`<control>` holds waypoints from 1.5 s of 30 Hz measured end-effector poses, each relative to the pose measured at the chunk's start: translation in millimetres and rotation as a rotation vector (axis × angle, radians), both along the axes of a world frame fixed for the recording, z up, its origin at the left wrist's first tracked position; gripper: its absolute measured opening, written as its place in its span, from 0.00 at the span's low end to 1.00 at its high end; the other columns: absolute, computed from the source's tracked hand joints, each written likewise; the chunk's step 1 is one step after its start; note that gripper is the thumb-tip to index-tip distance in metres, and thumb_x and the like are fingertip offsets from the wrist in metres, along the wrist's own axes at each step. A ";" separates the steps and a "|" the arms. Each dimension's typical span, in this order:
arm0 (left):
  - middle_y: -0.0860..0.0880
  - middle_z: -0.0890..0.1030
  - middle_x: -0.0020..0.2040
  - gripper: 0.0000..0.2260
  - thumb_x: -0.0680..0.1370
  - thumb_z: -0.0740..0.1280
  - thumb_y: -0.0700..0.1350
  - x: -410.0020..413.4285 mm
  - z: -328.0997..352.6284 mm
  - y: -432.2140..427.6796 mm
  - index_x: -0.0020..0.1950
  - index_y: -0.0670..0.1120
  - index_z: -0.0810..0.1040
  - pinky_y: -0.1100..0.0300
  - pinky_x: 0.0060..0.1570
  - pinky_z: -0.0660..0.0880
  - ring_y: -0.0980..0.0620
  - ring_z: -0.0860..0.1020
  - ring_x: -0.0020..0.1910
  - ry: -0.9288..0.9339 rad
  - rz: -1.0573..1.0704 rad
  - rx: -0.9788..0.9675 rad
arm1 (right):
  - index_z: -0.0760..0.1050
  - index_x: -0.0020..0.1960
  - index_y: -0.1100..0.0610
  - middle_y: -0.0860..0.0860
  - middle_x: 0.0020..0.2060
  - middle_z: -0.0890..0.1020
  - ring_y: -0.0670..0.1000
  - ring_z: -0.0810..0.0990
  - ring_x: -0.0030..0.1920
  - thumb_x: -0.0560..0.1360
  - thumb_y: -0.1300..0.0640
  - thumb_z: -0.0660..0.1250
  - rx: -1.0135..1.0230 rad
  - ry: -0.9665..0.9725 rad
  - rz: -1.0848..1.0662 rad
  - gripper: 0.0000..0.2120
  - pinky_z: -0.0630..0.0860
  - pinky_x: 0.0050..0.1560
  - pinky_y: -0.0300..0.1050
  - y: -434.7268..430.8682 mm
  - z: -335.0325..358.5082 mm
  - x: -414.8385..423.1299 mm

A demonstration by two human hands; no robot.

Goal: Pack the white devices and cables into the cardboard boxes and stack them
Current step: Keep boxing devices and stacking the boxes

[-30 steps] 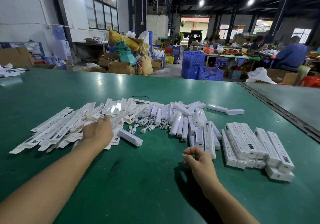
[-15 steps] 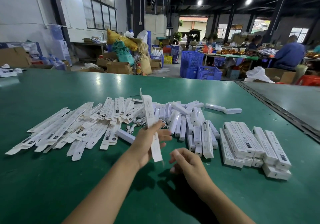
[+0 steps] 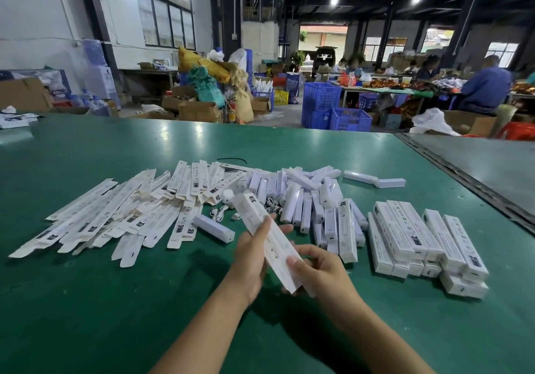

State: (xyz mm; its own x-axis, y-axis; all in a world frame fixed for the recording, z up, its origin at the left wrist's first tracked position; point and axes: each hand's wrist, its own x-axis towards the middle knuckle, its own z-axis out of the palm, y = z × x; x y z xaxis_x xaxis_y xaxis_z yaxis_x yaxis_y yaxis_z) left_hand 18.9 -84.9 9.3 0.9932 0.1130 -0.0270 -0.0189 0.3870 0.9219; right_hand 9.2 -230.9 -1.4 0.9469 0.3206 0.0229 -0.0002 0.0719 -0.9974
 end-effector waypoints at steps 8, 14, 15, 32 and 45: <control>0.47 0.87 0.49 0.10 0.84 0.59 0.50 5.9 -7.9 11.7 0.63 0.48 0.75 0.55 0.42 0.80 0.46 0.85 0.48 0.009 0.149 -0.011 | 0.76 0.61 0.51 0.56 0.45 0.84 0.58 0.85 0.40 0.76 0.63 0.71 -0.068 -0.109 0.041 0.16 0.81 0.40 0.45 0.2 0.3 -5.6; 0.43 0.85 0.52 0.26 0.77 0.63 0.61 2.7 -12.3 4.6 0.68 0.47 0.73 0.51 0.48 0.80 0.43 0.84 0.49 -0.018 0.108 0.046 | 0.79 0.58 0.56 0.56 0.47 0.86 0.58 0.85 0.42 0.75 0.60 0.70 0.114 -0.024 -0.045 0.12 0.81 0.41 0.41 1.1 -4.6 0.5; 0.43 0.84 0.54 0.23 0.79 0.63 0.58 2.0 -14.3 2.2 0.71 0.49 0.70 0.51 0.49 0.80 0.43 0.84 0.50 -0.037 0.110 0.063 | 0.80 0.57 0.58 0.57 0.46 0.86 0.57 0.85 0.42 0.73 0.57 0.70 0.189 0.024 -0.057 0.13 0.81 0.40 0.41 0.6 -5.4 2.2; 0.46 0.82 0.56 0.21 0.76 0.71 0.50 -9.0 -26.2 -10.2 0.67 0.61 0.73 0.64 0.48 0.78 0.55 0.84 0.52 -0.204 -0.034 0.268 | 0.73 0.68 0.44 0.44 0.56 0.83 0.47 0.82 0.54 0.83 0.49 0.55 -0.034 -0.148 -0.048 0.15 0.80 0.53 0.45 -8.1 -6.6 5.1; 0.44 0.85 0.51 0.20 0.76 0.69 0.57 -8.8 -28.2 -9.2 0.68 0.63 0.71 0.59 0.45 0.79 0.47 0.83 0.46 -0.259 -0.065 0.228 | 0.72 0.68 0.46 0.41 0.46 0.78 0.43 0.80 0.43 0.75 0.46 0.65 -0.306 -0.480 -0.116 0.22 0.75 0.42 0.34 -18.5 2.8 3.6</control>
State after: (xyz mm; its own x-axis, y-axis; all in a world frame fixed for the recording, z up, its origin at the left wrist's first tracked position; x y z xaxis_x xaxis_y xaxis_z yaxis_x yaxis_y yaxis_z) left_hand 10.1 -94.2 -18.9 0.9691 0.0234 0.2456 -0.2458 0.1799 0.9525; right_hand 12.8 -249.4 1.4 0.8827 0.2750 0.3810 0.4479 -0.2470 -0.8593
